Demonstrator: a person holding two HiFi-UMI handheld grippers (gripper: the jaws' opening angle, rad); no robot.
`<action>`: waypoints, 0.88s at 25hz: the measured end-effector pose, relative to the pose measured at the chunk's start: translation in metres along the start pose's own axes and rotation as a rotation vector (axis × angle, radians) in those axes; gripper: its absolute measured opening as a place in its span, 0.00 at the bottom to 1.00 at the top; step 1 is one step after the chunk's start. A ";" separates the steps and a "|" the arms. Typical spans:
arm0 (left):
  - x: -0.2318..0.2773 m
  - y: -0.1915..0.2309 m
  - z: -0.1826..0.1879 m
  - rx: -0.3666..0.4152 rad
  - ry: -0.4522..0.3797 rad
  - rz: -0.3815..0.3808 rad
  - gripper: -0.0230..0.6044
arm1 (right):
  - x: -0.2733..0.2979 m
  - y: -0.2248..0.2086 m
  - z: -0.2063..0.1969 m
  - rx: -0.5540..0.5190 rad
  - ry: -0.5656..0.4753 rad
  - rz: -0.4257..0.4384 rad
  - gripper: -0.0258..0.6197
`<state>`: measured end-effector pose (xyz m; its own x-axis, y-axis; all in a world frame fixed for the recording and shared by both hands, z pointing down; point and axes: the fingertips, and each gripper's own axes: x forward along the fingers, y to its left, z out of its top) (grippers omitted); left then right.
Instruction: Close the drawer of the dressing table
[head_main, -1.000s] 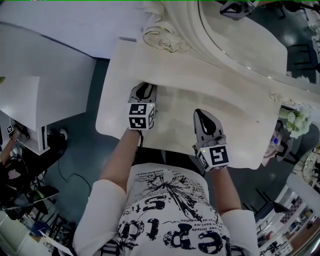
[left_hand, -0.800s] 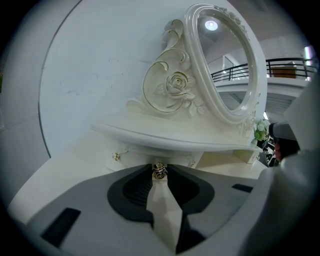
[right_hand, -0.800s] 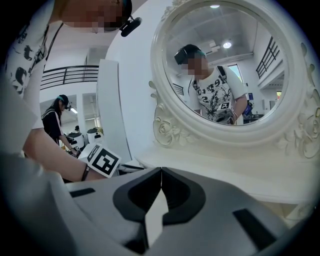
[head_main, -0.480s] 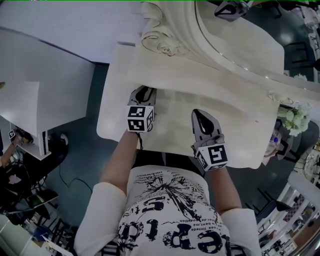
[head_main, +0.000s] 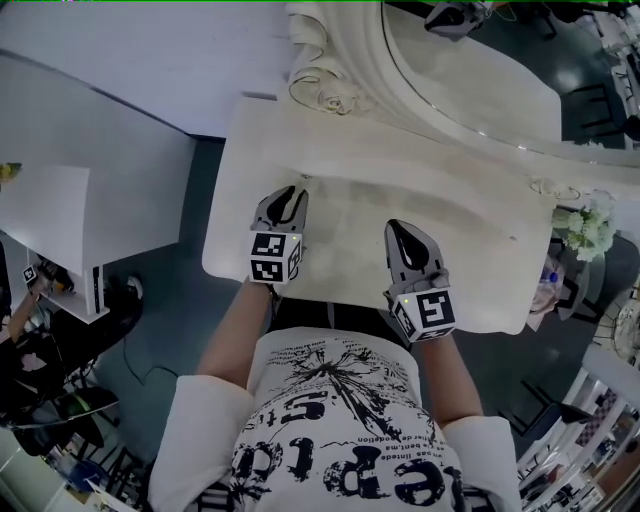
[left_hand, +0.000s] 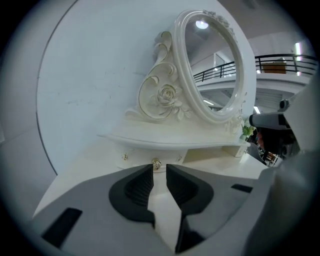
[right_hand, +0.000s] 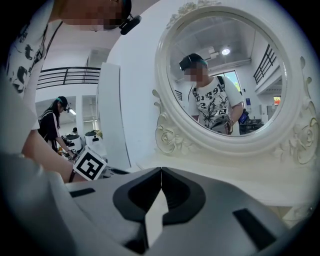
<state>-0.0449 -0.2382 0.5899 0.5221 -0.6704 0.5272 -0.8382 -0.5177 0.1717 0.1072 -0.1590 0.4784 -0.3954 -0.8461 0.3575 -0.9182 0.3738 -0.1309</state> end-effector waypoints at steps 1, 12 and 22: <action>-0.007 -0.003 0.006 0.008 -0.021 -0.006 0.17 | -0.002 0.000 0.003 0.000 -0.012 -0.007 0.07; -0.080 -0.077 0.097 0.087 -0.239 -0.177 0.07 | -0.043 0.003 0.047 -0.027 -0.124 -0.025 0.07; -0.117 -0.136 0.166 0.227 -0.365 -0.260 0.07 | -0.080 -0.012 0.089 -0.088 -0.221 -0.058 0.07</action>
<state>0.0346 -0.1773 0.3667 0.7641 -0.6254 0.1582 -0.6389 -0.7675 0.0521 0.1479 -0.1295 0.3691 -0.3461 -0.9261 0.1502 -0.9379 0.3455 -0.0311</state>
